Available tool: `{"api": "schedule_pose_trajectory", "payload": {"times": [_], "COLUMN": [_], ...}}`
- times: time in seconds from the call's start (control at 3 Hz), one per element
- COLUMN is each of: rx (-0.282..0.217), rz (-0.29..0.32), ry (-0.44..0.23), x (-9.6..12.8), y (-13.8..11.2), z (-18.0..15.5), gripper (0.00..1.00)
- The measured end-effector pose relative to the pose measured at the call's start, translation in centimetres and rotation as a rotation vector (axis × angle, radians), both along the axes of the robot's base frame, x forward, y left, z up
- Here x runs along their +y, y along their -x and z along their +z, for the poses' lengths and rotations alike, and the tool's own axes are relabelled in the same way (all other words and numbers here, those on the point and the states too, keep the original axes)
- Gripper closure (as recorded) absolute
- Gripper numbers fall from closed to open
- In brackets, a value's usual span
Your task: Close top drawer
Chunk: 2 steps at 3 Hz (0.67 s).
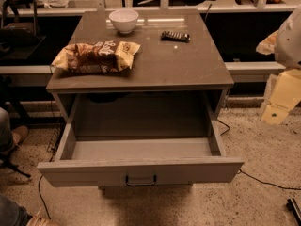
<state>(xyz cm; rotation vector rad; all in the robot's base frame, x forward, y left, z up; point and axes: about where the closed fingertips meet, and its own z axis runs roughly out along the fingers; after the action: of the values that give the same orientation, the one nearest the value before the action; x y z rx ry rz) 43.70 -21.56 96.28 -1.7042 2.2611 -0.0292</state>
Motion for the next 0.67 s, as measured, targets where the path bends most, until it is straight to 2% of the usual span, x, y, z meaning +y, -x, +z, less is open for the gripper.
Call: {"api": "schedule_pose_trajectory", "payload": {"times": [0.33, 0.67], "rx": [0.075, 0.211], "rz": [-0.056, -0.141], "ry": [-0.075, -0.127], "x": [1.3, 2.5], "y": [1.1, 3.6], "z": [-3.5, -10.0], "gripper": [0.00, 0.00]}}
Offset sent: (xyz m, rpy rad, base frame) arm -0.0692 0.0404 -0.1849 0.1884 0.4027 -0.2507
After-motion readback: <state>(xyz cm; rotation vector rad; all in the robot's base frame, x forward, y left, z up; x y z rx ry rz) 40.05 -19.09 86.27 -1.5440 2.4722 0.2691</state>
